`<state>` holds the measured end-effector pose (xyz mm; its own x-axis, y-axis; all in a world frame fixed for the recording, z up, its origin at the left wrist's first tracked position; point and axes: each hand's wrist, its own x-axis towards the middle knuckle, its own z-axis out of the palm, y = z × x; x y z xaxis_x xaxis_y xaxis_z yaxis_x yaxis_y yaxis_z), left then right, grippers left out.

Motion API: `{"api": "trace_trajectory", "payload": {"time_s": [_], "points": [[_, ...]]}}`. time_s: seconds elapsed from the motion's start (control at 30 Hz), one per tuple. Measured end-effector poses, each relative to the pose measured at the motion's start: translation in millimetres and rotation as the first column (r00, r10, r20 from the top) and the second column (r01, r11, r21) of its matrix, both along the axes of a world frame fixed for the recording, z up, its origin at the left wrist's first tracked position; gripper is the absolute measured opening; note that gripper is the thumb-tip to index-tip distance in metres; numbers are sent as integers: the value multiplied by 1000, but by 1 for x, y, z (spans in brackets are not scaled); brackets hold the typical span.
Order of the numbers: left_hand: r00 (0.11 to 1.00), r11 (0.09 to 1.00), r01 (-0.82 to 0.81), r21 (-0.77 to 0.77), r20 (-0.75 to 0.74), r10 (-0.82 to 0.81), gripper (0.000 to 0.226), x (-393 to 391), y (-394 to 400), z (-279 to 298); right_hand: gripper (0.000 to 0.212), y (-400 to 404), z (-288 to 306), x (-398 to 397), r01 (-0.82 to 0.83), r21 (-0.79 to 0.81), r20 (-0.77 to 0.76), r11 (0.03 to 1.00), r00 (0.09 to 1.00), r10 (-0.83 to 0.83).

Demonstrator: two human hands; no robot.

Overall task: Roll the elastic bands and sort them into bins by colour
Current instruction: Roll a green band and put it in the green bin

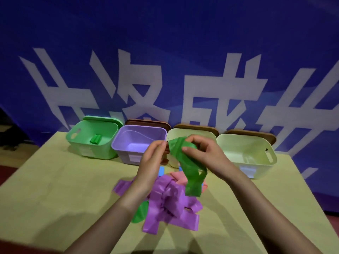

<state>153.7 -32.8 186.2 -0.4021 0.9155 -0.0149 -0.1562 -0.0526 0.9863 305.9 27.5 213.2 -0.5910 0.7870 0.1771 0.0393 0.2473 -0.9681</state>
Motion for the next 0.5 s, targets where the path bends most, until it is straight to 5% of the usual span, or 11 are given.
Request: {"api": "trace_trajectory", "payload": {"time_s": [0.27, 0.5], "points": [[997, 997, 69, -31, 42, -68, 14, -42, 4, -17, 4, 8, 20, -34, -193, 416, 475, 889, 879, -31], [915, 904, 403, -145, 77, -396, 24, -87, 7, -18, 21, 6, 14, -76, -209, 637, 564, 742, 783, -264]]}}
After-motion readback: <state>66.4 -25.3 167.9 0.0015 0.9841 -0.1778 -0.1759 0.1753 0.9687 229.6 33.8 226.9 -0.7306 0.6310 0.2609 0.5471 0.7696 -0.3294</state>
